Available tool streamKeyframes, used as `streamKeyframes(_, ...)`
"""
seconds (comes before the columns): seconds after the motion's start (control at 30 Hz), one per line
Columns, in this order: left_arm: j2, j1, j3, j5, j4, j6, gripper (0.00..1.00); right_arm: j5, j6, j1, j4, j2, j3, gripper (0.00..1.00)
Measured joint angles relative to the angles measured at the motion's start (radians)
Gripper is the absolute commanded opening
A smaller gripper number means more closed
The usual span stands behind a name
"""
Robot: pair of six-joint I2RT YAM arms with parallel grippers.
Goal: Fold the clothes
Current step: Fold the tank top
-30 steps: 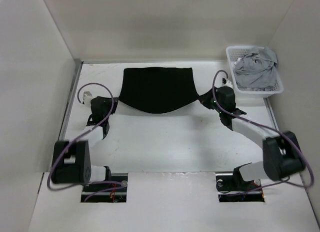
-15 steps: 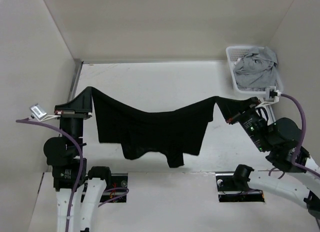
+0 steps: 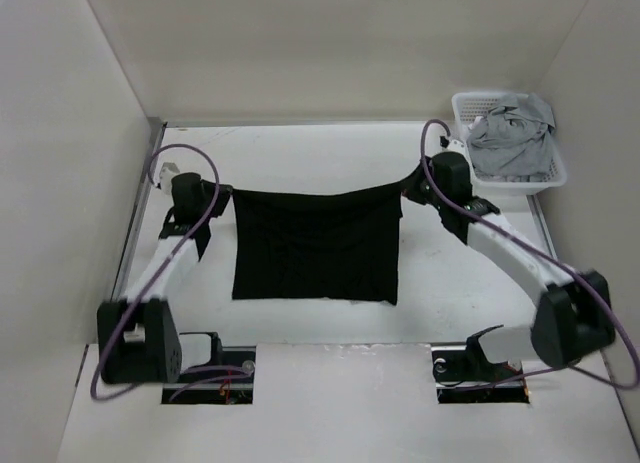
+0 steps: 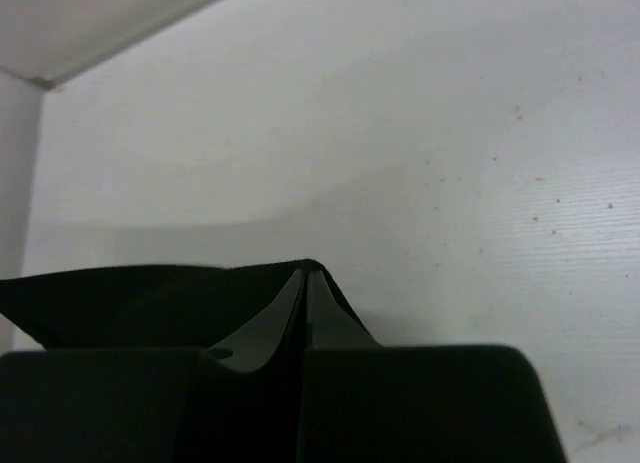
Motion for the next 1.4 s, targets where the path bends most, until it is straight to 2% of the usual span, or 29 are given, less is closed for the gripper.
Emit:
streamKeyframes(0.1, 0.299, 0.010, 0.109, 0.007, 0.042, -0.014, 0.00, -0.102, 0.024, -0.100, 0.030, 0.261, 0.103, 0.01)
streamKeyframes(0.2, 0.518, 0.021, 0.276, 0.022, 0.067, -0.018, 0.00, -0.172, 0.043, -0.161, 0.044, 0.467, 0.257, 0.01)
streamKeyframes(0.33, 0.589, 0.024, 0.368, 0.037, 0.108, -0.017, 0.00, -0.218, 0.058, -0.199, 0.070, 0.541, 0.328, 0.01)
streamKeyframes(0.47, 0.536, 0.020, 0.312, 0.038, 0.172, -0.017, 0.00, -0.230, 0.062, -0.199, 0.131, 0.480, 0.259, 0.01)
streamKeyframes(0.63, 0.329, 0.003, 0.033, 0.031, 0.233, -0.029, 0.00, -0.229, 0.084, -0.189, 0.201, 0.260, -0.026, 0.01)
streamKeyframes(0.77, 0.173, 0.008, -0.123, 0.037, 0.239, -0.035, 0.00, -0.214, 0.098, -0.168, 0.219, 0.111, -0.193, 0.01)
streamKeyframes(1.07, -0.108, 0.063, -0.335, 0.105, 0.249, -0.027, 0.03, -0.140, 0.135, -0.049, 0.218, -0.143, -0.465, 0.01)
streamKeyframes(1.17, -0.125, 0.090, -0.408, 0.123, 0.247, -0.004, 0.13, -0.113, 0.164, -0.014, 0.209, -0.157, -0.530, 0.12)
streamKeyframes(1.23, -0.105, 0.112, -0.443, 0.139, 0.240, 0.007, 0.24, -0.104, 0.186, -0.004, 0.201, -0.153, -0.565, 0.28)
streamKeyframes(1.27, -0.090, 0.126, -0.455, 0.149, 0.235, 0.012, 0.28, -0.098, 0.195, -0.004, 0.194, -0.150, -0.579, 0.40)
streamKeyframes(1.33, -0.076, 0.154, -0.468, 0.169, 0.228, 0.016, 0.31, -0.092, 0.205, -0.006, 0.185, -0.146, -0.595, 0.51)
streamKeyframes(1.4, -0.083, 0.174, -0.470, 0.180, 0.224, 0.016, 0.31, -0.090, 0.206, -0.006, 0.183, -0.147, -0.597, 0.56)
